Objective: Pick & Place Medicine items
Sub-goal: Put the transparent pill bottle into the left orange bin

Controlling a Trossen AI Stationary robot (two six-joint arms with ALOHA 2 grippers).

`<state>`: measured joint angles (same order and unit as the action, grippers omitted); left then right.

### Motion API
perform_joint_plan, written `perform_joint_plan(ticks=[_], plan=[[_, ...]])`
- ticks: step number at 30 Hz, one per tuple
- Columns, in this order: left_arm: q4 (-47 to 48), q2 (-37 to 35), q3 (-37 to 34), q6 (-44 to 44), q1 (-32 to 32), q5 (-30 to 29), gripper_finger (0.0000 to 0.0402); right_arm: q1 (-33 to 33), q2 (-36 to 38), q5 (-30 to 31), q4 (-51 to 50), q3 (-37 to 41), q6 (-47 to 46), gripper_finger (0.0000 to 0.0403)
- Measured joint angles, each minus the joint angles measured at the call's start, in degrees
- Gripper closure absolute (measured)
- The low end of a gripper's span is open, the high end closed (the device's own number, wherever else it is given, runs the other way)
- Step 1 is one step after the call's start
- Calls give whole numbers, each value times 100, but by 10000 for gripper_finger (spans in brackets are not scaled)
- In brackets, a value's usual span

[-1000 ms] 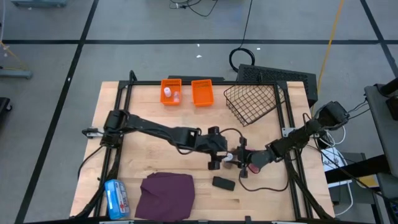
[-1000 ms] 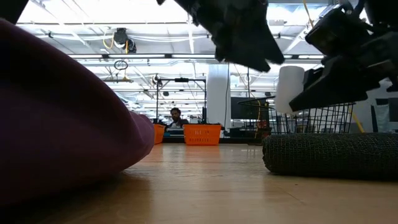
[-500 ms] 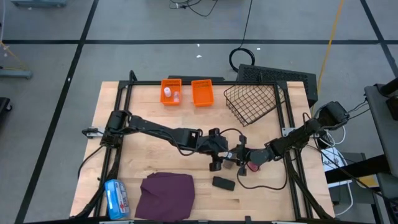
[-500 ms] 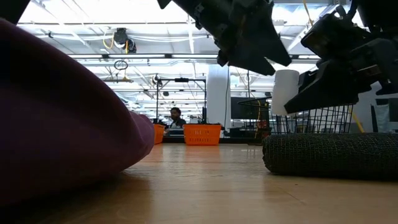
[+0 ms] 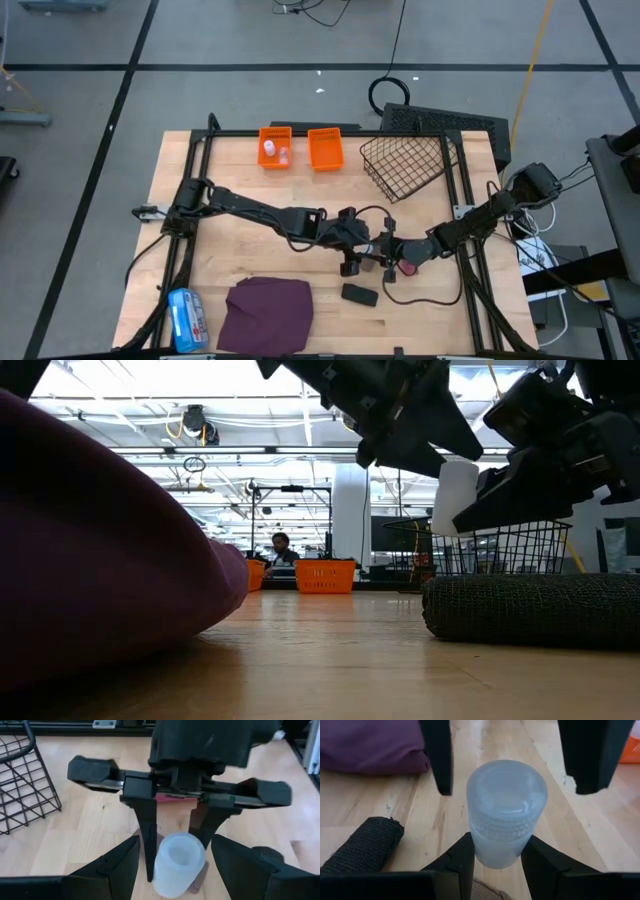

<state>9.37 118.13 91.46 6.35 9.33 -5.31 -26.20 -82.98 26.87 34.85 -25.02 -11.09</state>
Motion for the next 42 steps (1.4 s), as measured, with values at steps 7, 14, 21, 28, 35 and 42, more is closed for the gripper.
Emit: perform_joint_plan(ticks=[7, 14, 21, 28, 35, 42], plan=[[-14, 0, -1, 2, -4, -28, 147, -2, 0, -7, 98, 0, 4, 281], [-4, 2, -9, 13, -3, -49, 147, -2, 0, -4, 150, 0, 46, 281], [131, 2, -11, 25, -9, 33, 184, -2, 0, 1, 183, 0, 87, 281], [110, 2, -11, 238, -108, 193, 269, 0, 0, 15, 176, 0, 50, 281], [166, -194, -31, 192, -157, -61, 269, 4, 14, 131, 251, 0, -118, 271], [723, -1165, 4, -162, -389, -920, 269, -39, 170, -214, 23, 26, -187, 143]])
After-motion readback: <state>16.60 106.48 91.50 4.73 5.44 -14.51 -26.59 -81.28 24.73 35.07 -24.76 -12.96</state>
